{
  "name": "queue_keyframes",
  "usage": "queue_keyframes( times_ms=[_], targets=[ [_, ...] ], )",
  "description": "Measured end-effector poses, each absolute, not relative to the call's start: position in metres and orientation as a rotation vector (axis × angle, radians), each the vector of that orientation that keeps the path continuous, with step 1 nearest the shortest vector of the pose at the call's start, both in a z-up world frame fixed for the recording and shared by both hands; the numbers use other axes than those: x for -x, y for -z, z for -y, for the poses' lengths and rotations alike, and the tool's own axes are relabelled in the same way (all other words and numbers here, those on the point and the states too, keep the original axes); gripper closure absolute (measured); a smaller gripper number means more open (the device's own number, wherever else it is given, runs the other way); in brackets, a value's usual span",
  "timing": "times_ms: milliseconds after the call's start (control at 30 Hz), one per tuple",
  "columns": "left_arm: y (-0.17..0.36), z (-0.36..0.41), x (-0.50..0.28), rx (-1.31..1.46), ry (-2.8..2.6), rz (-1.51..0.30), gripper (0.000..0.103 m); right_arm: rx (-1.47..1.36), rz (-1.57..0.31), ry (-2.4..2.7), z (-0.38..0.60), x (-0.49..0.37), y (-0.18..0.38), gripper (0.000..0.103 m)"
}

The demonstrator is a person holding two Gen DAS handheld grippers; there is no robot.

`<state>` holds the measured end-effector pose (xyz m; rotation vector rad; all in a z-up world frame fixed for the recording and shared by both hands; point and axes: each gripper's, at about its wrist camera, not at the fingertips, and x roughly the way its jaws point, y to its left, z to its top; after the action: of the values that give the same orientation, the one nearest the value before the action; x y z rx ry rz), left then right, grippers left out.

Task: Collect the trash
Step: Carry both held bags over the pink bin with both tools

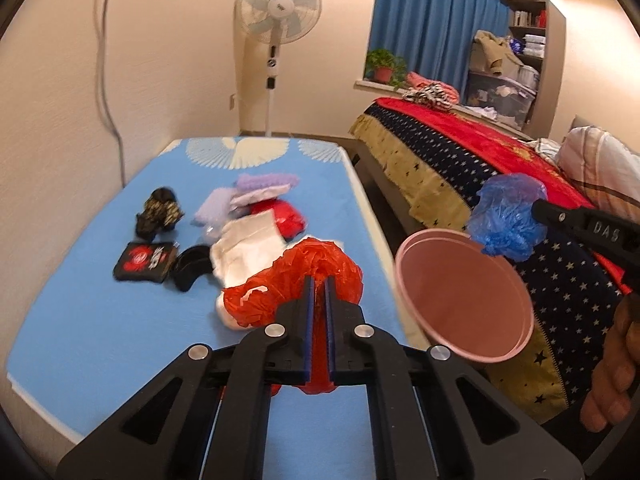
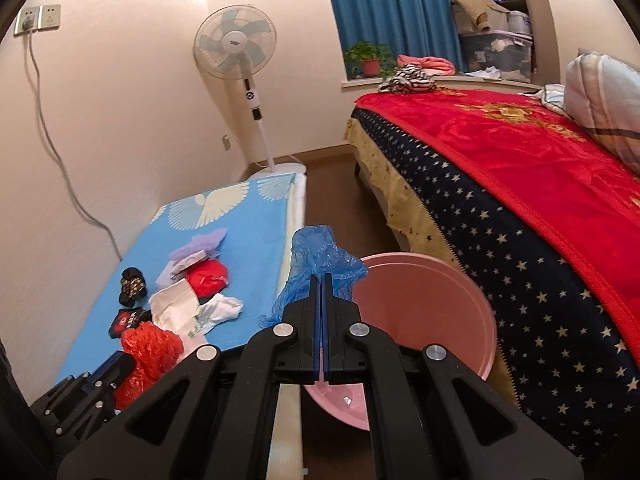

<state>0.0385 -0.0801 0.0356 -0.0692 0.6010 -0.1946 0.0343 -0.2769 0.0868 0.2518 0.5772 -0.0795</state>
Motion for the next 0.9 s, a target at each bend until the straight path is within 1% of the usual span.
queue_keyframes(
  times_ms=[467,667,900],
  targets=[
    [-0.057,0.153,-0.062,0.077,0.468,-0.515,0.099,-0.28,-0.552,0.269,0.327,-0.029,-0.089,0.103],
    [-0.049,0.183,-0.075,0.086,0.583,-0.531,0.099,-0.283,-0.56,0.321,0.342,-0.031,-0.085,0.103],
    [-0.03,0.194,-0.094,0.132,0.615,-0.598,0.098,-0.291,-0.58,0.348,0.352,-0.04,-0.078,0.103]
  ],
)
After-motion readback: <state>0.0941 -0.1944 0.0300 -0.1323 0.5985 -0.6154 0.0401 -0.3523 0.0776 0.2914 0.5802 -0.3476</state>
